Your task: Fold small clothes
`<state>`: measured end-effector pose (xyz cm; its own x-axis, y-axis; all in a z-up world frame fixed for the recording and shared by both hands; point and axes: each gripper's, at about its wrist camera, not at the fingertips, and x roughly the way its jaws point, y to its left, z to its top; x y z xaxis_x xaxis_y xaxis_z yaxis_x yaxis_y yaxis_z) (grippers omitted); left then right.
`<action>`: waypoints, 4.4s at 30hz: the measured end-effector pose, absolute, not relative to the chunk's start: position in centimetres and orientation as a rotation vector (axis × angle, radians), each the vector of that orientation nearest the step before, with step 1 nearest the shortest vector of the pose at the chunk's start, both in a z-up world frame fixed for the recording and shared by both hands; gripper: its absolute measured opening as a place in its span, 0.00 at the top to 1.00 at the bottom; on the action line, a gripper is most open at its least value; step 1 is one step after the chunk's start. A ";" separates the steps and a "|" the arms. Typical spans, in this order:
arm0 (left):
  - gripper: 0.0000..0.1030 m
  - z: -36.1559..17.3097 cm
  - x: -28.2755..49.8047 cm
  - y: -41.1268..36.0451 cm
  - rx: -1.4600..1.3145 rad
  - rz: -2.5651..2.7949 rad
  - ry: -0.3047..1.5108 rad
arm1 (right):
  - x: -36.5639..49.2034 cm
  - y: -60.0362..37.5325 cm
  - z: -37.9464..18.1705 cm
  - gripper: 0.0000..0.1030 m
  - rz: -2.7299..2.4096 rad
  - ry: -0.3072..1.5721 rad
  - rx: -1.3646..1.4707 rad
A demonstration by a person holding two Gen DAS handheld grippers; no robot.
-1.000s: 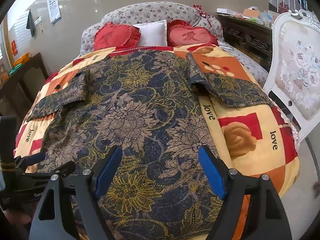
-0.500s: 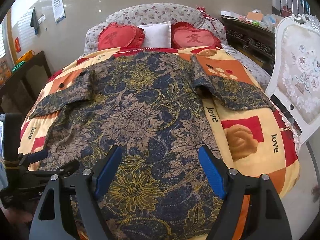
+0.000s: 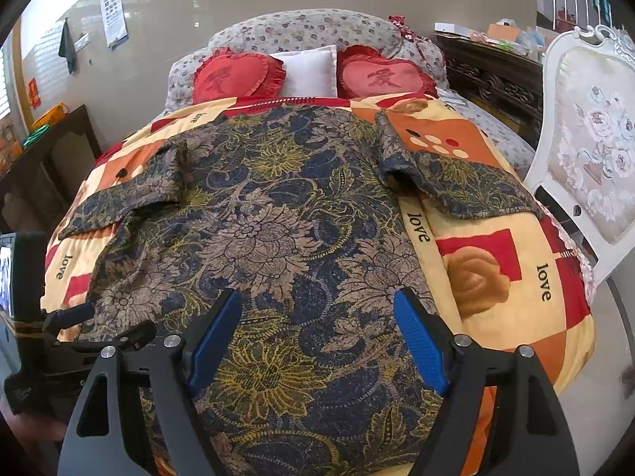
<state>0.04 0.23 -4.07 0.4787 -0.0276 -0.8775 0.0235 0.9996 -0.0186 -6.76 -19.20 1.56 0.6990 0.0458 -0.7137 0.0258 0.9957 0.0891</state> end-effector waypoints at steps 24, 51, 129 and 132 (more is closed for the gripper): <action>0.00 -4.6 11.8 17.8 -0.132 0.196 0.981 | 8.9 -21.1 -8.7 0.15 -0.016 0.912 0.053; 0.75 -6.9 13.8 37.4 -0.954 0.253 0.922 | 9.1 -21.5 -9.5 0.10 -0.034 0.895 0.096; 0.21 -9.0 14.5 3.1 -0.047 -0.076 0.881 | 18.1 -21.3 -4.7 0.89 0.171 0.886 0.042; 0.20 -9.2 14.7 2.9 -0.048 -0.075 0.885 | 20.2 -20.5 -3.5 0.71 0.126 0.822 0.045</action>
